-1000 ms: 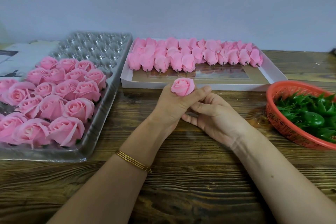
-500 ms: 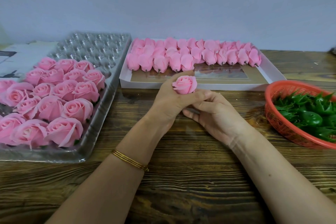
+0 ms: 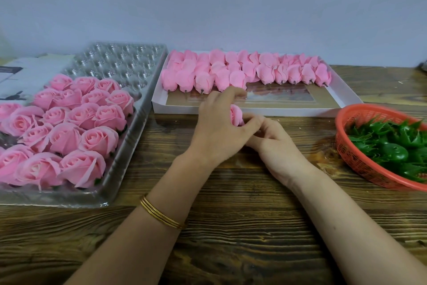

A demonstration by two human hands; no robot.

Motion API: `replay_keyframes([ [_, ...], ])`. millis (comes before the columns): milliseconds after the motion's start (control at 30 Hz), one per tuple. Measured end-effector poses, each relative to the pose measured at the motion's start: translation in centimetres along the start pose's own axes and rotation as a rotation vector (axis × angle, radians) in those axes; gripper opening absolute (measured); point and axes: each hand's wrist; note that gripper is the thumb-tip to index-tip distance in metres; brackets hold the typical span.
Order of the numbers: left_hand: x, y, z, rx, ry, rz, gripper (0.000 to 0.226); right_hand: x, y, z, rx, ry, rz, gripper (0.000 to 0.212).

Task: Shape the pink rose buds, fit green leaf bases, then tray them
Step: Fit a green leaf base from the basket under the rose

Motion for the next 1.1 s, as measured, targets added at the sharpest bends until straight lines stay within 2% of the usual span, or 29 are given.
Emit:
replay_keyframes([
  [367,0.0,-0.17,-0.06,-0.04,0.163,-0.111,0.014,-0.24,0.09,0.17,-0.017,-0.038,-0.029,0.027],
  [600,-0.36,0.02,-0.2,-0.035,0.228,-0.16,0.016,0.02,-0.09,-0.05,-0.014,-0.074,-0.017,0.035],
  [833,-0.23,0.19,-0.19,-0.072,0.206,-0.166,0.01,0.12,-0.09,-0.04,0.004,-0.02,-0.002,0.033],
  [1100,-0.66,0.49,0.26,-0.072,0.268,-0.177,0.014,0.37,0.07,0.22,0.047,0.069,0.098,0.04],
])
Point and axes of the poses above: each hand's wrist, its own y-axis towards the middle knuckle, its own x-axis out of the palm, z = x × y, and after that the axes turned 8 degrees about x, right-handed
